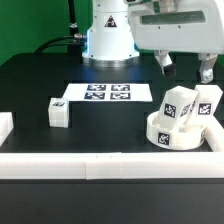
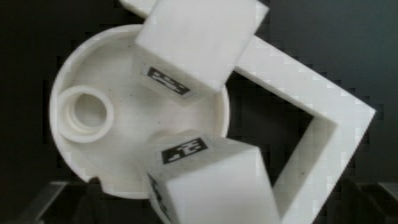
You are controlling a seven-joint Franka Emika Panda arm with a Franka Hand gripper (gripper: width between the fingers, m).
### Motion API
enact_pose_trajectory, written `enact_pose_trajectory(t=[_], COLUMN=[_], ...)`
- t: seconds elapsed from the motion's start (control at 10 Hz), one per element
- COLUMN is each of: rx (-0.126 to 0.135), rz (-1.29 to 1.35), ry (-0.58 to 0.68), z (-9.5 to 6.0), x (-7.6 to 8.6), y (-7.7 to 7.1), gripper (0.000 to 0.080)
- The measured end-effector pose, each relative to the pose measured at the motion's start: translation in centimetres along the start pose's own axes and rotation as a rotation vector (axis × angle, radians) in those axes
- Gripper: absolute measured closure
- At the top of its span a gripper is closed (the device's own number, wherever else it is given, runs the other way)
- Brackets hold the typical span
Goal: Assemble stool
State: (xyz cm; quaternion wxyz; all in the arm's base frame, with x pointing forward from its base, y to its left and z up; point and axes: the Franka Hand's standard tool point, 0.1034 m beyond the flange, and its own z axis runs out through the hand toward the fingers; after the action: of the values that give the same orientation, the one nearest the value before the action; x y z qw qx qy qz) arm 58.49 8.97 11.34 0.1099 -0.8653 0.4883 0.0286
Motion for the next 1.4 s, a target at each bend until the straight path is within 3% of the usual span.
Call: enact_pose_trajectory(t=[0.1,0.2,0.6,0.7,0.8,1.0,1.2,1.4], rx=[-0.04,-0.058,-0.058,-0.07,-0.113,-0.16,-0.187,-0.192], rz=[-0.165,-0.279,-0.543,-0.658,-0.82,-1.061,-1.254,-1.37], ry=[-0.001,0.006,0.007,0.009,0.018,0.027,0.028,0.016], z=[0.2,0.4,0.5,0.5,0.7,0.6,0.4,0.4], x=[-0.3,-0.6,-0.6,-0.5,-0.3,0.4,1.0,1.1], y=[0.4,0.4,0.5,0.6,0.8,0.5,0.5,0.6], gripper=[0.0151,0.0151,0.0151,0.0151,0.0151,0.0151,0.0151,0.0151])
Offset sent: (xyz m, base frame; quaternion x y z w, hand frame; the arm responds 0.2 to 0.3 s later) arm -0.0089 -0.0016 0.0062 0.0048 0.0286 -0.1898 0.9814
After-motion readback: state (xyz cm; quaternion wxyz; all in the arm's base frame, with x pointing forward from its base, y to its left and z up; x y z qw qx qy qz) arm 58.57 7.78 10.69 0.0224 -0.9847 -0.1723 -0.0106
